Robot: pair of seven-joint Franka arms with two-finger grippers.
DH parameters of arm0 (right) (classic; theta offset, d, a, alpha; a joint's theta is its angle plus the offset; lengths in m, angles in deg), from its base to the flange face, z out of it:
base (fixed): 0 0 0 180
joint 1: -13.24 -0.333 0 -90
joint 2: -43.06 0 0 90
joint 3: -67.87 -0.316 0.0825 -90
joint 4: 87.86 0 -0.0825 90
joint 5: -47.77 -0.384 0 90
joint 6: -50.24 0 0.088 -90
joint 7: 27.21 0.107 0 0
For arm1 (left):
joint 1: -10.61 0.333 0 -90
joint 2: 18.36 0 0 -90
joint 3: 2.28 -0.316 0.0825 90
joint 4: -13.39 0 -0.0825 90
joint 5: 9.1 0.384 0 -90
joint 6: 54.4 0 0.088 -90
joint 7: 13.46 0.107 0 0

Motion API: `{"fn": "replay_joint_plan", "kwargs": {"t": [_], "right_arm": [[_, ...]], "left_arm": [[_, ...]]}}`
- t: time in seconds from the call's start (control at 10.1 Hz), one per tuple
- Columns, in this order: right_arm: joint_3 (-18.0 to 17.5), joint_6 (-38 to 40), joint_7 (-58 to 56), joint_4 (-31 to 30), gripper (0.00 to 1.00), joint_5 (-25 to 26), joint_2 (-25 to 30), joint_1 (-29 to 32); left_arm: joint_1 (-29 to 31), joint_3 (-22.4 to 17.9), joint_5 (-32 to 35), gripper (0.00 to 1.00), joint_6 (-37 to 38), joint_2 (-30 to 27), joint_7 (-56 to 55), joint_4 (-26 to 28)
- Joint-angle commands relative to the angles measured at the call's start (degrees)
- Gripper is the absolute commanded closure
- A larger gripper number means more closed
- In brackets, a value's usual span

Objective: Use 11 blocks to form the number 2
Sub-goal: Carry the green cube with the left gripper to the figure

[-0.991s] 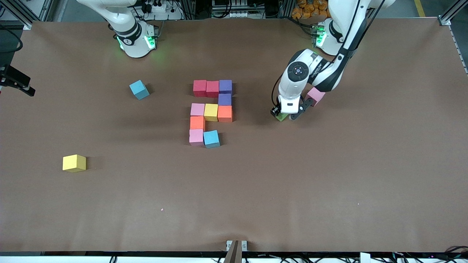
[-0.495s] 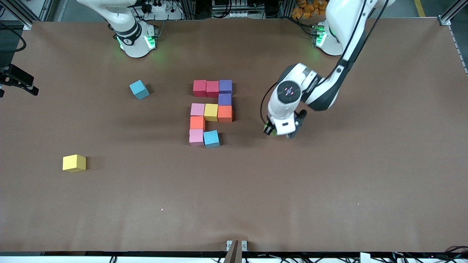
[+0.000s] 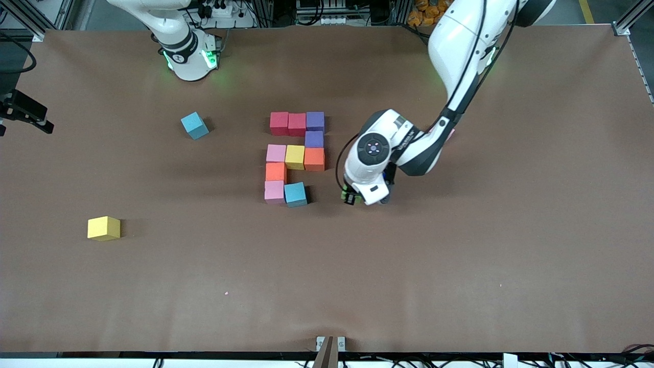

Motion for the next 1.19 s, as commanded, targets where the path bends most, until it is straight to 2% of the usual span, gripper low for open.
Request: {"fn": "replay_joint_plan", "kwargs": {"t": [0.0, 0.2, 0.3, 1.09], "right_arm": [[0.0, 0.7, 0.0, 0.6, 0.00, 0.4, 0.0, 0.2], [-0.1, 0.7, 0.0, 0.6, 0.00, 0.4, 0.0, 0.1], [-0.1, 0.7, 0.0, 0.6, 0.00, 0.4, 0.0, 0.1], [-0.1, 0.7, 0.0, 0.5, 0.00, 0.4, 0.0, 0.0]], "left_arm": [[-2.8, -0.5, -1.1, 1.00, 0.7, 3.2, -4.5, -6.1], [-4.3, -0.6, -1.0, 0.99, -2.6, 6.1, -6.8, -8.9], [-5.7, -2.0, -1.0, 0.98, -2.8, 6.8, -7.6, -9.7], [-11.6, -6.9, -1.1, 0.97, -9.0, 11.3, -11.5, -13.9]]}}
